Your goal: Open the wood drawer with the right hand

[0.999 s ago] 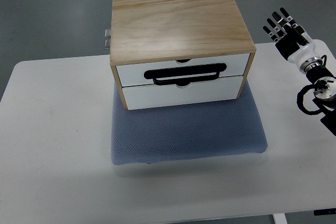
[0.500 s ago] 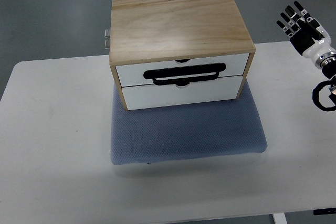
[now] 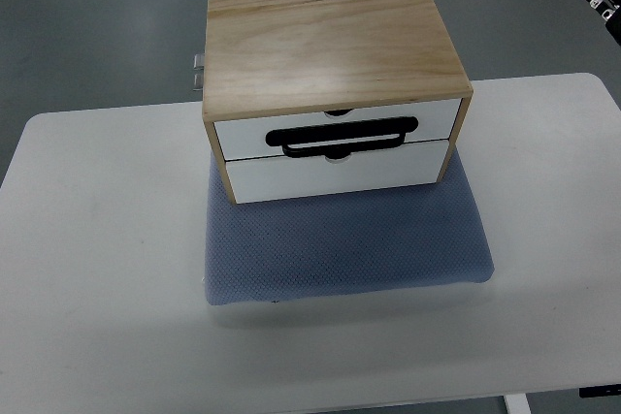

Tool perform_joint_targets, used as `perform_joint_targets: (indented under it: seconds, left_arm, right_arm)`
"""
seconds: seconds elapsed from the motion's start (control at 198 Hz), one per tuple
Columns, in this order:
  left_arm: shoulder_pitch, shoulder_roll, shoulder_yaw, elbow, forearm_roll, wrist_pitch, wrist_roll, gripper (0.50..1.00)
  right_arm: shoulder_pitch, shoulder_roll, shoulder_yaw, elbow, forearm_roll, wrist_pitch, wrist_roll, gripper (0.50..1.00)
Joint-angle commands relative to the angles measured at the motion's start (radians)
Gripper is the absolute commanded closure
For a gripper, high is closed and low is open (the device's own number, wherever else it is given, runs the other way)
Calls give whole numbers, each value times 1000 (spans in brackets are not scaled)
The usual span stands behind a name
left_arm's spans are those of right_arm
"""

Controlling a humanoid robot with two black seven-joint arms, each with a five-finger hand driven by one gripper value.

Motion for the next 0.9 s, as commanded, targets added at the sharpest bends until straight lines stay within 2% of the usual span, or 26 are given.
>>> perform_joint_targets:
  seconds: [0.0, 0.116, 0.197, 0.262, 0.525, 0.762, 0.893]
  left_arm:
    - [0, 0, 0, 0, 0, 0, -1, 500]
    - [0, 0, 0, 0, 0, 0, -1, 500]
    - [0, 0, 0, 0, 0, 0, 0, 500]
    - [0, 0, 0, 0, 0, 0, 0, 500]
    - [0, 0, 0, 0, 0, 0, 0, 500]
    - [0, 0, 0, 0, 0, 0, 0, 500]
    - [0, 0, 0, -2, 0, 0, 0, 500]
  right_arm:
    - [4, -87, -48, 88, -35, 1, 7, 560]
    - [17, -195, -112, 192, -101, 24, 73, 560]
    - [50, -265, -166, 240, -167, 90, 124, 562]
    - [75, -305, -214, 255, -195, 158, 139, 560]
    - [181, -447, -370, 398, -238, 158, 139, 560]
    - [217, -465, -352, 438, -397, 158, 139, 560]
    - [224, -474, -353, 563, -465, 158, 139, 560]
